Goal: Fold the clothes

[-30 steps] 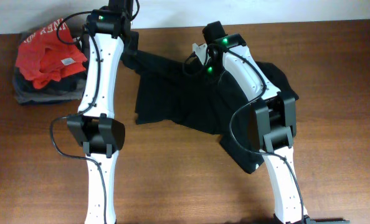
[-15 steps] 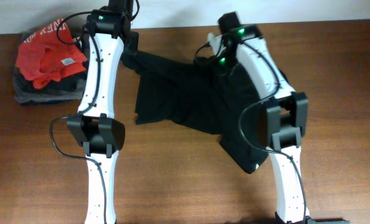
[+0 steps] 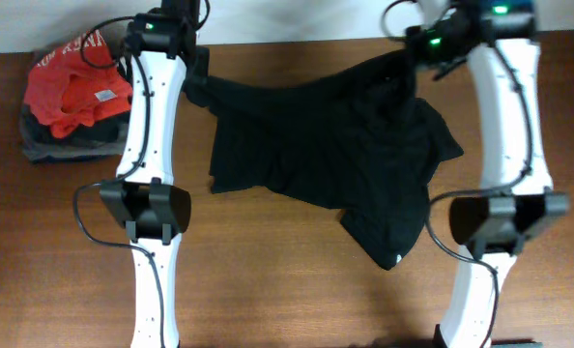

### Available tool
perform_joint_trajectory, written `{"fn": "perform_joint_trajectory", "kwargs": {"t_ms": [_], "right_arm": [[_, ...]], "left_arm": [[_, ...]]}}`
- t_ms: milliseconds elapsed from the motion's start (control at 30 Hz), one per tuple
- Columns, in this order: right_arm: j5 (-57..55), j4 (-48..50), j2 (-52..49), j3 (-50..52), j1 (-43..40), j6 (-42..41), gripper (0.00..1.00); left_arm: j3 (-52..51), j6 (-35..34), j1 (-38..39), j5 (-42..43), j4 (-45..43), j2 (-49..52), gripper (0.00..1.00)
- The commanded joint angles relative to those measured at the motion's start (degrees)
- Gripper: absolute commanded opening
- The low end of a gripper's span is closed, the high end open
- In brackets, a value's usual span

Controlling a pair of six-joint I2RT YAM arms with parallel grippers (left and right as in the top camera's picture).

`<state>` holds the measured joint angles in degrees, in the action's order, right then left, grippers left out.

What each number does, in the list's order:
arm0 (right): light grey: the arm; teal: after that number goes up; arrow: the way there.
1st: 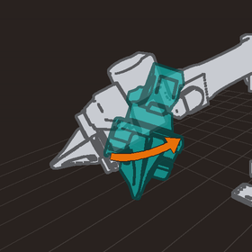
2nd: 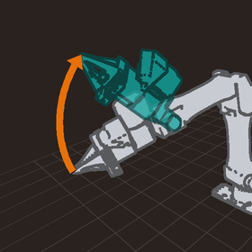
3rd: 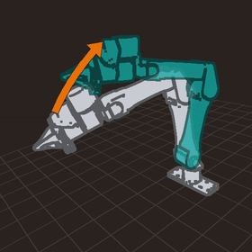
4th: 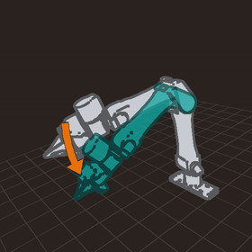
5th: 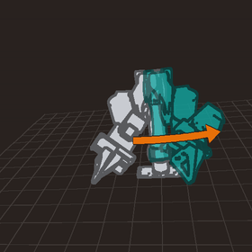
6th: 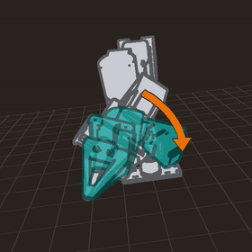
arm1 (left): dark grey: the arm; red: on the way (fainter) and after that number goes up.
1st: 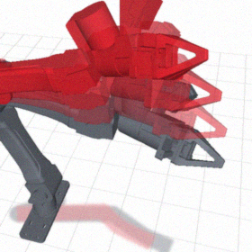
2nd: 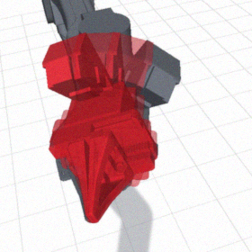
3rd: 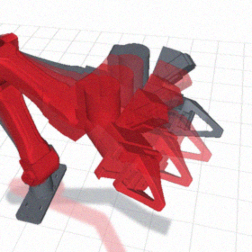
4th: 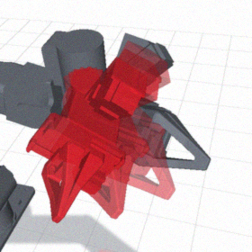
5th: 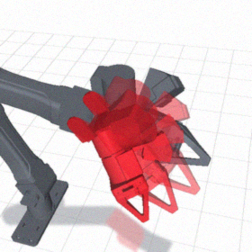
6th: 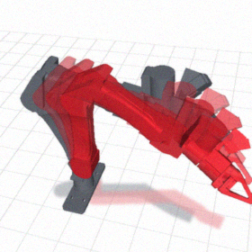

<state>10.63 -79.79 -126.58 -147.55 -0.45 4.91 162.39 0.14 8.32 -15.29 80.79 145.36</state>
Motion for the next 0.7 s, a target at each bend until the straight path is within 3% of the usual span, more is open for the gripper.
{"fn": "perform_joint_trajectory", "kwargs": {"t_ms": [0,667], "right_arm": [[1.6,-0.83,4.33,-1.03,-2.8,-1.16,0.04],[2.67,-7.13,25.79,-1.03,-10.95,-0.87,0.04]], "left_arm": [[3.1,-0.59,-0.61,-1.01,0.07,-6.97,0.01],[3.21,-0.57,5.2,-0.44,2.25,-33.27,0.01]]}}
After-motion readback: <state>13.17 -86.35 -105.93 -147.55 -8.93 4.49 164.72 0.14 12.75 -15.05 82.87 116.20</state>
